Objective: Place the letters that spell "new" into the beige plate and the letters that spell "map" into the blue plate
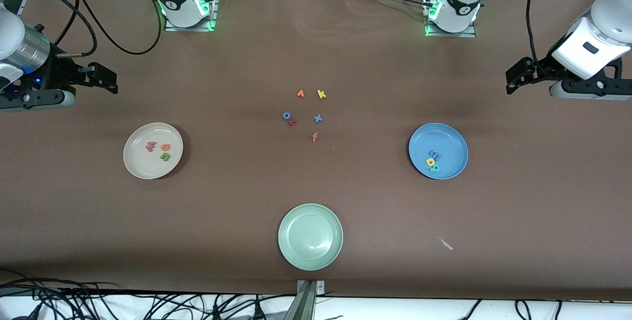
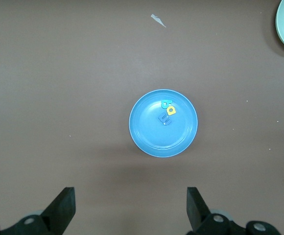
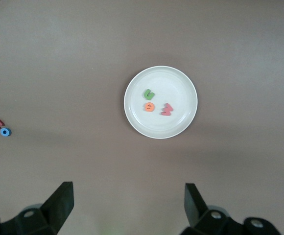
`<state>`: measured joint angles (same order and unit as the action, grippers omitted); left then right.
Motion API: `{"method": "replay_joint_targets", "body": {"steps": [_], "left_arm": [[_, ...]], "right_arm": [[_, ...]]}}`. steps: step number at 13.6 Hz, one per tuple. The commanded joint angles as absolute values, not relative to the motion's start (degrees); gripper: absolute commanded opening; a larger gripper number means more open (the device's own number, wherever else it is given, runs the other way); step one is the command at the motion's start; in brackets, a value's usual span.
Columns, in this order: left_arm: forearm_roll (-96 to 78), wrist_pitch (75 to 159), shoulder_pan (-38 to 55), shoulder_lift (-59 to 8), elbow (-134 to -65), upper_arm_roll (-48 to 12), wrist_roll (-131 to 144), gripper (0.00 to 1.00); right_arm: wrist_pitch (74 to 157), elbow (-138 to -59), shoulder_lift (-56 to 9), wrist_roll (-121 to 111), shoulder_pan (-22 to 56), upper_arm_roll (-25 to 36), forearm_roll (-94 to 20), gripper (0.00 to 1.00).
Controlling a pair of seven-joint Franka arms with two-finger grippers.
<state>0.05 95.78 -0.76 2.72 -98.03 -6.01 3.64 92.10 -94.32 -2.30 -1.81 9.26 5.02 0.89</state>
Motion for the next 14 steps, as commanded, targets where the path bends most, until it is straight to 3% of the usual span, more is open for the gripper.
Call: {"method": "replay_joint_targets", "body": {"steps": [1, 14], "left_arm": [[-1.8, 96.6, -0.3, 3.4, -99.2, -5.0, 1.6, 1.00], [-1.8, 95.7, -0.8, 2.3, -98.2, -5.7, 1.3, 1.00]], "right_arm": [[92.0, -93.3, -2.6, -1.6, 9.4, 4.9, 1.8, 1.00], [91.8, -93.4, -2.6, -1.6, 9.4, 4.9, 1.7, 1.00]]}}
